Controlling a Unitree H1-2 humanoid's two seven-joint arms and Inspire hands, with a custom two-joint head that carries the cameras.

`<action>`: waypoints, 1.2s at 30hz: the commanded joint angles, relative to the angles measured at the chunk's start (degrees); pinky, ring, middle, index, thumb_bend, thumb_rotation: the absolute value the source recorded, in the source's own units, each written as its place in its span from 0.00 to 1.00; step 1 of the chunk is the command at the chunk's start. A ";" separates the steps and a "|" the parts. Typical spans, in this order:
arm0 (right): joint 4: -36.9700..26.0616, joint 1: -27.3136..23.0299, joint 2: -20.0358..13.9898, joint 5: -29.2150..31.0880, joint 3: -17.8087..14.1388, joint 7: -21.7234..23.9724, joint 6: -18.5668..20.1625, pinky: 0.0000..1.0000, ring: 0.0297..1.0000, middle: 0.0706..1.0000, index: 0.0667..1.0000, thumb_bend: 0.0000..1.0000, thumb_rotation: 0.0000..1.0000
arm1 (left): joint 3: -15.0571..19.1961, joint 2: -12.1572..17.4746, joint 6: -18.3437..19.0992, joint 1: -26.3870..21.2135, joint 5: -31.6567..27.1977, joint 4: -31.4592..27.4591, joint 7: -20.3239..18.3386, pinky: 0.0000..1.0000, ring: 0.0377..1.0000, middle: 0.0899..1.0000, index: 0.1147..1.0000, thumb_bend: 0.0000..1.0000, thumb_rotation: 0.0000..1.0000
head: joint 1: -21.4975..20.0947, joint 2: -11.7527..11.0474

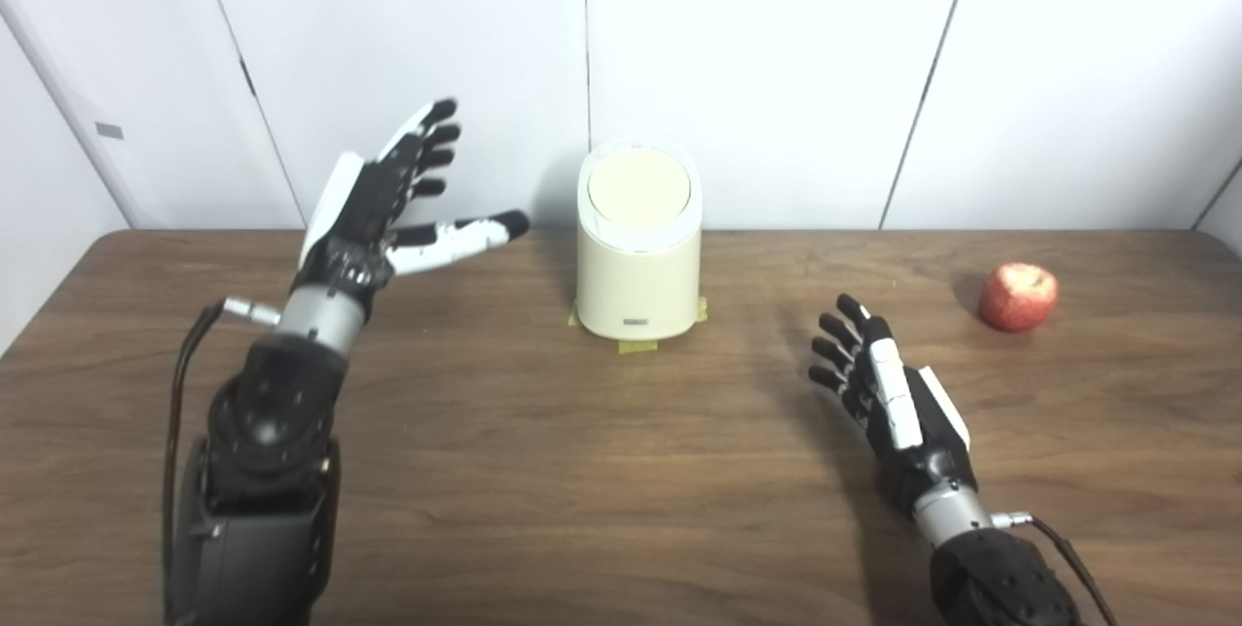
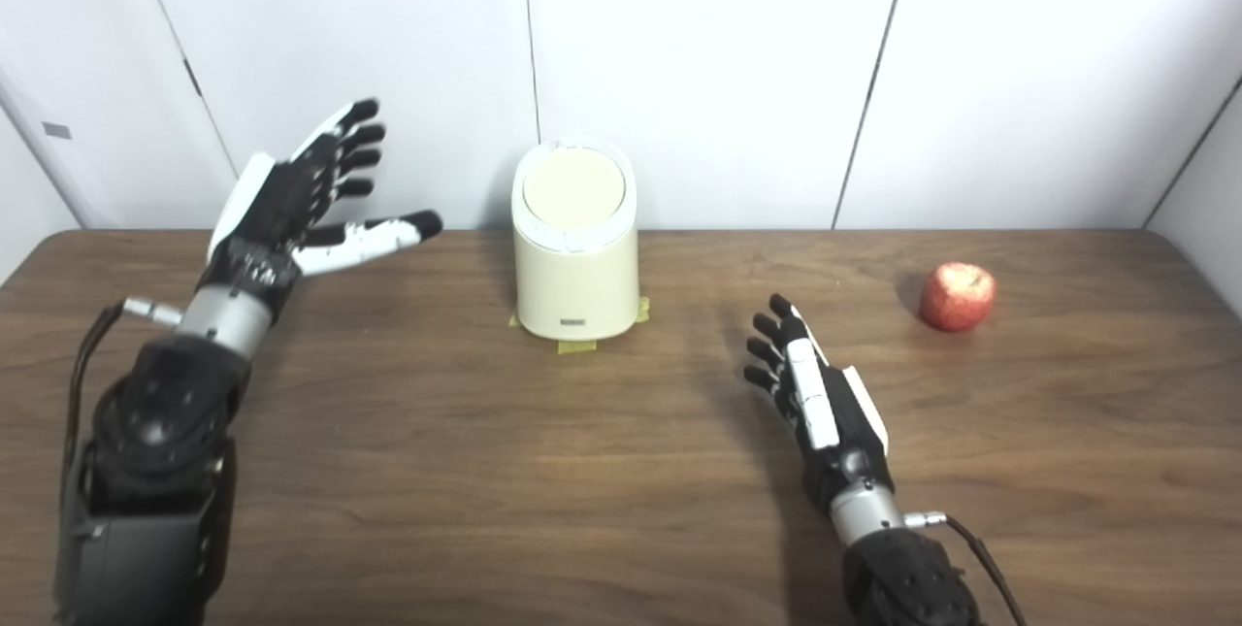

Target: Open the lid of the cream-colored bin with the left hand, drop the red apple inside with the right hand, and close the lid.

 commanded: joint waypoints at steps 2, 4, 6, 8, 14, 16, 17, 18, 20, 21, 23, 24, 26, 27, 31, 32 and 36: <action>-1.46 -1.99 0.59 0.17 0.02 -0.43 -2.38 0.87 0.91 0.93 0.96 0.50 1.00 | 0.40 -1.72 -0.46 -6.37 4.35 2.87 -2.07 0.82 0.92 0.94 0.96 0.87 0.21 | 0.05 0.00; -1.56 -2.02 0.76 0.35 -0.05 -0.48 -2.36 0.87 0.91 0.93 0.96 0.49 1.00 | 0.06 -2.62 -0.46 -8.64 7.15 5.04 -3.33 0.81 0.91 0.93 0.95 0.87 0.20 | 0.04 -0.07; -1.61 -2.02 0.89 0.58 -0.16 -0.46 -2.34 0.87 0.91 0.93 0.96 0.49 1.00 | -0.68 -3.18 -0.45 -10.72 9.52 7.18 -4.23 0.80 0.91 0.94 0.95 0.87 0.19 | 0.03 -0.09; -1.69 -2.02 0.89 0.22 -0.02 -0.62 -2.27 0.87 0.91 0.93 0.96 0.49 1.00 | -2.78 -2.60 -0.47 -12.89 10.58 10.09 -3.77 0.78 0.90 0.93 0.95 0.87 0.19 | 0.02 -0.26; -2.12 -1.89 1.19 0.33 0.06 -0.89 -1.98 0.87 0.91 0.93 0.95 0.48 1.00 | -8.18 -1.59 -0.74 -17.98 11.61 17.76 -1.19 0.74 0.88 0.93 0.95 0.89 0.18 | -0.25 -0.45; -2.37 -1.80 1.42 0.31 0.06 -1.09 -1.87 0.87 0.91 0.93 0.95 0.49 1.00 | -9.68 -1.59 -1.07 -19.63 11.44 20.66 0.17 0.71 0.87 0.93 0.96 0.90 0.16 | -0.38 -0.50; -2.46 -1.77 1.54 0.49 0.01 -1.12 -1.85 0.86 0.90 0.93 0.95 0.49 1.00 | -10.40 -1.56 -1.50 -20.40 11.41 22.13 0.76 0.68 0.86 0.93 0.96 0.90 0.15 | -0.38 -0.50; -2.54 -1.71 1.62 0.44 0.08 -1.18 -1.91 0.87 0.91 0.93 0.95 0.49 1.00 | -11.05 -1.46 -1.92 -21.02 11.39 23.38 1.34 0.67 0.85 0.94 0.96 0.90 0.15 | -0.54 -0.48; -2.67 -1.66 1.66 0.05 0.29 -1.33 -1.94 0.87 0.91 0.93 0.96 0.50 1.00 | -12.10 -1.44 -2.30 -22.03 11.31 25.40 2.37 0.64 0.84 0.94 0.95 0.90 0.15 | -0.77 -0.47; -2.72 -1.65 1.69 -0.10 0.37 -1.40 -1.93 0.87 0.91 0.93 0.95 0.50 1.00 | -12.43 -1.42 -2.27 -22.31 11.17 25.92 2.72 0.63 0.84 0.94 0.95 0.89 0.14 | -0.77 -0.47; -2.95 -1.64 1.84 -0.33 0.48 -1.64 -1.68 0.87 0.91 0.93 0.95 0.50 1.00 | -13.38 -1.57 -2.62 -23.19 11.42 27.80 3.81 0.64 0.84 0.94 0.95 0.89 0.14 | -0.85 -0.49; -3.01 -1.63 1.89 -0.38 0.54 -1.72 -1.63 0.87 0.91 0.92 0.95 0.50 1.00 | -13.75 -1.55 -2.80 -23.47 11.39 28.44 4.29 0.65 0.84 0.94 0.95 0.89 0.13 | -0.91 -0.50; -3.13 -1.59 1.99 -0.40 0.66 -1.87 -1.64 0.87 0.91 0.92 0.95 0.50 1.00 | -14.83 -1.53 -3.49 -23.91 11.71 30.10 5.42 0.66 0.85 0.94 0.94 0.88 0.13 | -1.15 -0.57; -3.18 -1.57 2.00 -0.41 0.71 -1.92 -1.65 0.87 0.90 0.92 0.95 0.50 1.00 | -15.26 -1.46 -3.68 -24.01 11.75 30.58 5.82 0.67 0.86 0.94 0.94 0.88 0.13 | -1.15 -0.57; -3.18 -1.41 1.98 -0.31 0.92 -1.82 -2.04 0.88 0.91 0.92 0.95 0.50 1.00 | -17.02 -1.23 -4.87 -24.27 11.64 33.44 7.44 0.71 0.88 0.93 0.93 0.88 0.11 | -1.48 -0.83; -3.28 -1.34 2.05 -0.28 0.96 -1.86 -2.00 0.88 0.91 0.92 0.95 0.50 1.00 | -17.22 -1.18 -5.17 -24.35 11.48 34.05 7.71 0.72 0.88 0.92 0.92 0.87 0.10 | -1.48 -0.83; -3.76 -1.06 2.36 -0.13 1.08 -1.96 -1.76 0.88 0.91 0.92 0.95 0.49 1.00 | -17.61 -1.33 -6.72 -24.89 11.01 36.98 9.60 0.72 0.87 0.91 0.92 0.87 0.09 | -1.61 -0.87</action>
